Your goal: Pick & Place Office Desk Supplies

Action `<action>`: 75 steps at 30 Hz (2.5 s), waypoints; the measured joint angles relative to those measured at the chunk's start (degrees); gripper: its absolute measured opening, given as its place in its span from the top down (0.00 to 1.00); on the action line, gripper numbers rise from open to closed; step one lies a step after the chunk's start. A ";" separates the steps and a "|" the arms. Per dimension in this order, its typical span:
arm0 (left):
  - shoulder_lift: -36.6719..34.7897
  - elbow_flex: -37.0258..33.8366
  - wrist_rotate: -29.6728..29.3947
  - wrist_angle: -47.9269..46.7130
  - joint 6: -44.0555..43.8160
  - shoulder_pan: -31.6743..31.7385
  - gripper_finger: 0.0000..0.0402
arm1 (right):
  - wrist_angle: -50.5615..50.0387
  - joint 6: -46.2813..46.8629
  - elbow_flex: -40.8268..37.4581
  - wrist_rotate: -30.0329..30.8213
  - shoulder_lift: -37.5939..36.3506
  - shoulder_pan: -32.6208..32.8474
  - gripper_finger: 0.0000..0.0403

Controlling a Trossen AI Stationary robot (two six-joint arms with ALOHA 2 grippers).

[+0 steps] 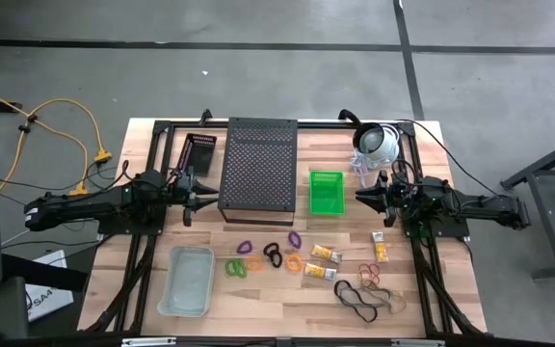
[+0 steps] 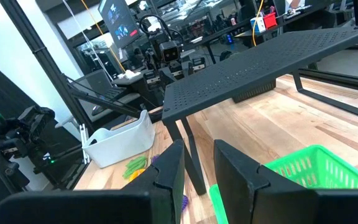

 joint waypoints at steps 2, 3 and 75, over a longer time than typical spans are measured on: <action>-0.01 0.00 0.00 -0.02 0.00 -0.01 0.71 | 0.00 0.00 0.01 0.00 0.00 -0.01 0.81; -0.02 0.00 0.00 -0.02 0.00 0.00 0.71 | 0.01 0.02 -0.01 0.00 0.00 -0.01 0.81; 0.00 0.00 0.00 -0.01 0.00 0.00 0.71 | -27.50 -12.49 40.77 6.88 59.65 35.83 0.81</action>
